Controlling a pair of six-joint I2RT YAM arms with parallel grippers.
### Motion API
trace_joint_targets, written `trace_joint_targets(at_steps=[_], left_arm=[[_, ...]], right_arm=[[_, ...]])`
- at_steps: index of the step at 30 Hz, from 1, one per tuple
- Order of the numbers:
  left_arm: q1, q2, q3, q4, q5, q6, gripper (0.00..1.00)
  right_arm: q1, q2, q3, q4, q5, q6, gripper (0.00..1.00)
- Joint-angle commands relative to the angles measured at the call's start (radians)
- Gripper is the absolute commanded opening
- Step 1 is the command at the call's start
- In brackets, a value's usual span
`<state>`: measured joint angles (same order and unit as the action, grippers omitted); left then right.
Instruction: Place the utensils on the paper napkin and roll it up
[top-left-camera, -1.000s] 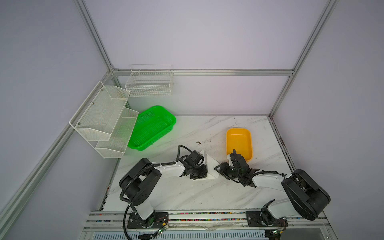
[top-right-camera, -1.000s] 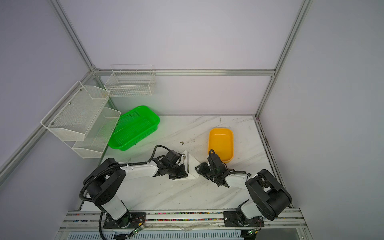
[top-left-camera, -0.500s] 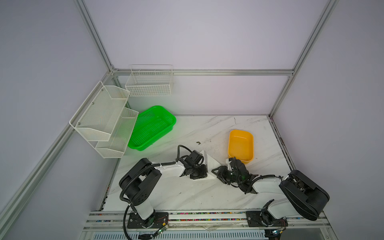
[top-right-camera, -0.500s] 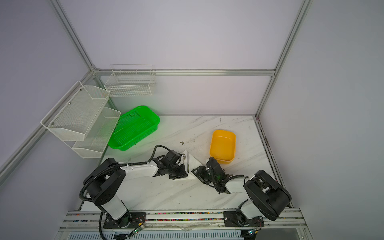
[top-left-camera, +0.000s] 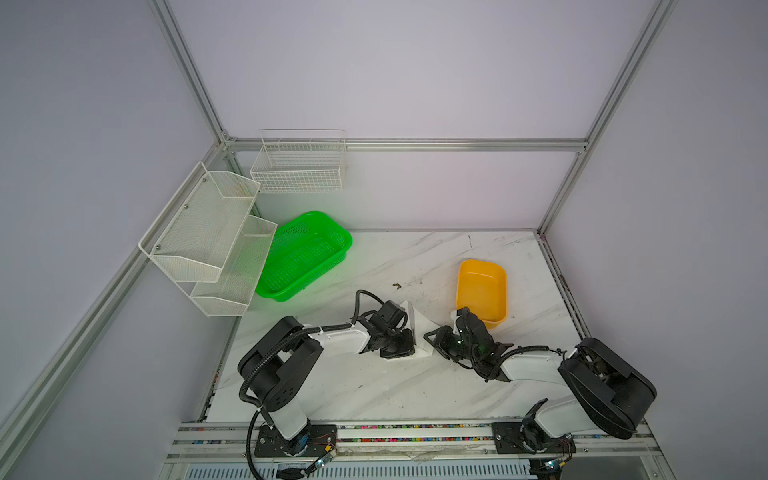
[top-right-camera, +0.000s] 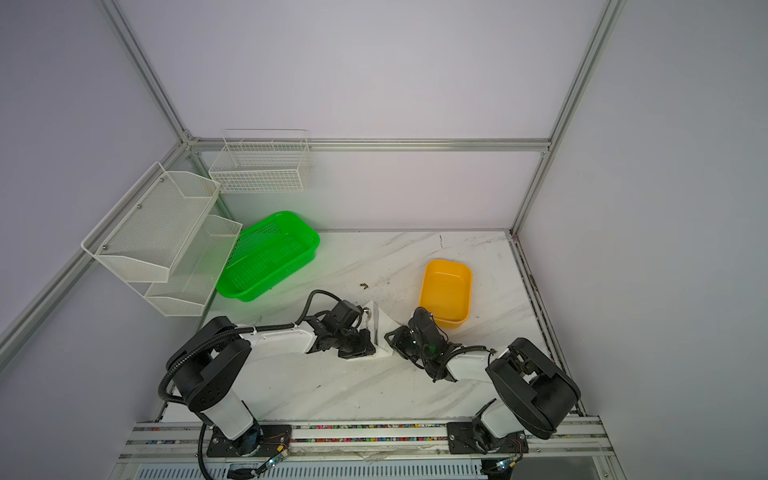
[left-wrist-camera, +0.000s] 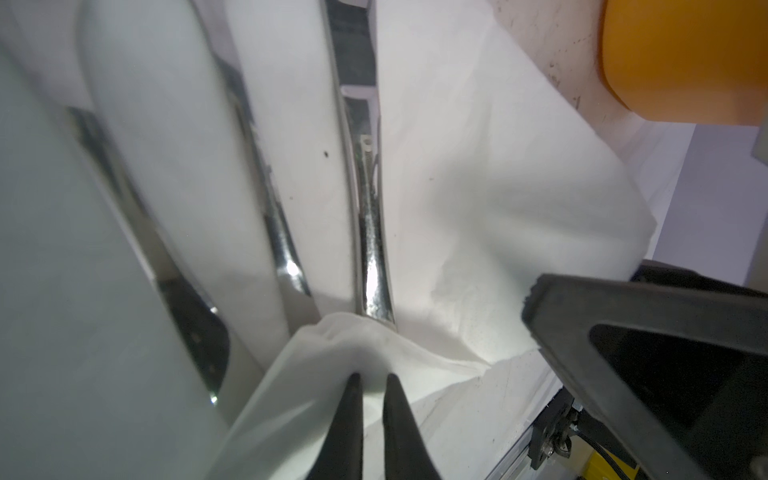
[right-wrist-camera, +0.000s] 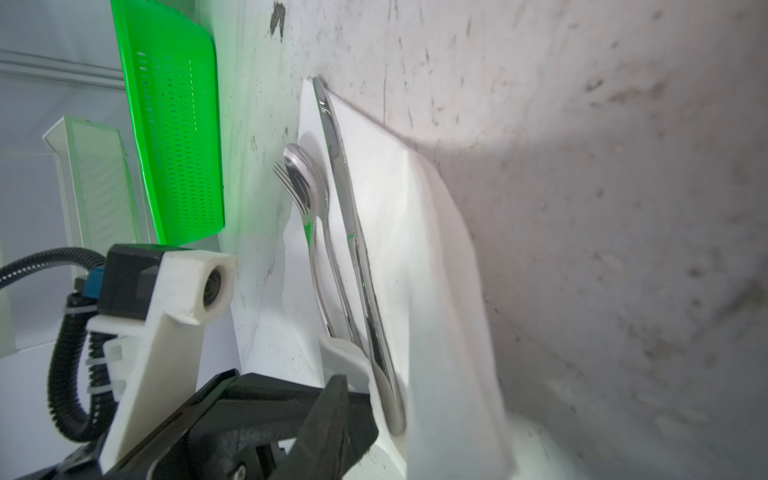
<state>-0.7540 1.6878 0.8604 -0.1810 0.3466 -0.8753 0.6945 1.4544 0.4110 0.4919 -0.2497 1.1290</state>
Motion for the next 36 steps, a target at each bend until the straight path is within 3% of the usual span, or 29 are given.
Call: trace_joint_targets(at_steps=[1,6,14,36], left_arm=[[-0.004,-0.051,0.071,0.046,0.033,0.04,0.1],[-0.008,-0.021,0.081,0.047,0.076,0.042,0.04],[-0.021,0.01,0.096,0.034,0.081,0.049,0.04],[-0.025,0.009,0.093,-0.022,-0.029,0.041,0.03]], right_arm=[[-0.004,0.002,0.015,-0.05,0.028,-0.017,0.23],[-0.004,-0.007,0.03,-0.07,0.018,-0.045,0.18],[-0.004,-0.008,0.062,-0.101,0.002,-0.06,0.12],[0.003,-0.013,0.135,-0.151,-0.031,-0.12,0.04]])
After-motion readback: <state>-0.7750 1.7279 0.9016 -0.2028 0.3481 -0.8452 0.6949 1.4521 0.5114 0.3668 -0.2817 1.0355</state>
